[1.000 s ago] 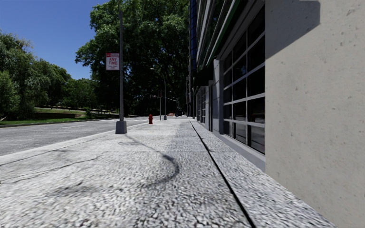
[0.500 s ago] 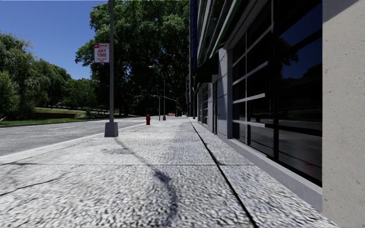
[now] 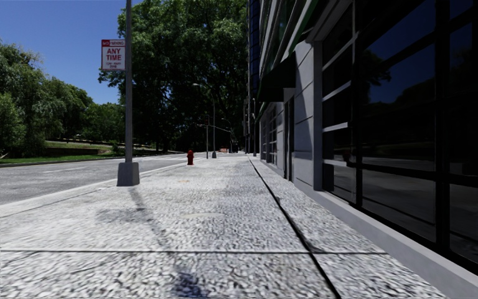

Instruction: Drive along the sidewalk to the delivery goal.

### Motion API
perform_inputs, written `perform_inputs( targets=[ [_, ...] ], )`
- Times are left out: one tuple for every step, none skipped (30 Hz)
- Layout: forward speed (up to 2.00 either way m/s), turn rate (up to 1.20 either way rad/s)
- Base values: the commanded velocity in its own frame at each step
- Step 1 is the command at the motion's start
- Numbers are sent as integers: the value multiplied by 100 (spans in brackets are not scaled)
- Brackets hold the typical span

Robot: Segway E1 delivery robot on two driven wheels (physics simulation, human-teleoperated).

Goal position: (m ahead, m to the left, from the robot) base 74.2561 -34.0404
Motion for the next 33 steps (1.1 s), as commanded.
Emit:
perform_inputs(
  targets=[
    [200,0],
    [200,0],
    [200,0],
    [200,0],
    [200,0],
    [200,0],
    [200,0],
    [200,0],
    [200,0],
    [200,0],
    [200,0],
    [200,0],
    [200,0],
    [200,0],
    [200,0],
    [200,0],
    [200,0],
    [200,0],
    [200,0],
    [200,0],
    [200,0],
    [200,0],
    [200,0],
    [200,0],
    [200,0],
    [200,0],
    [200,0],
    [200,0],
    [200,0],
    [200,0],
    [200,0],
    [200,0],
    [200,0]
  ],
)
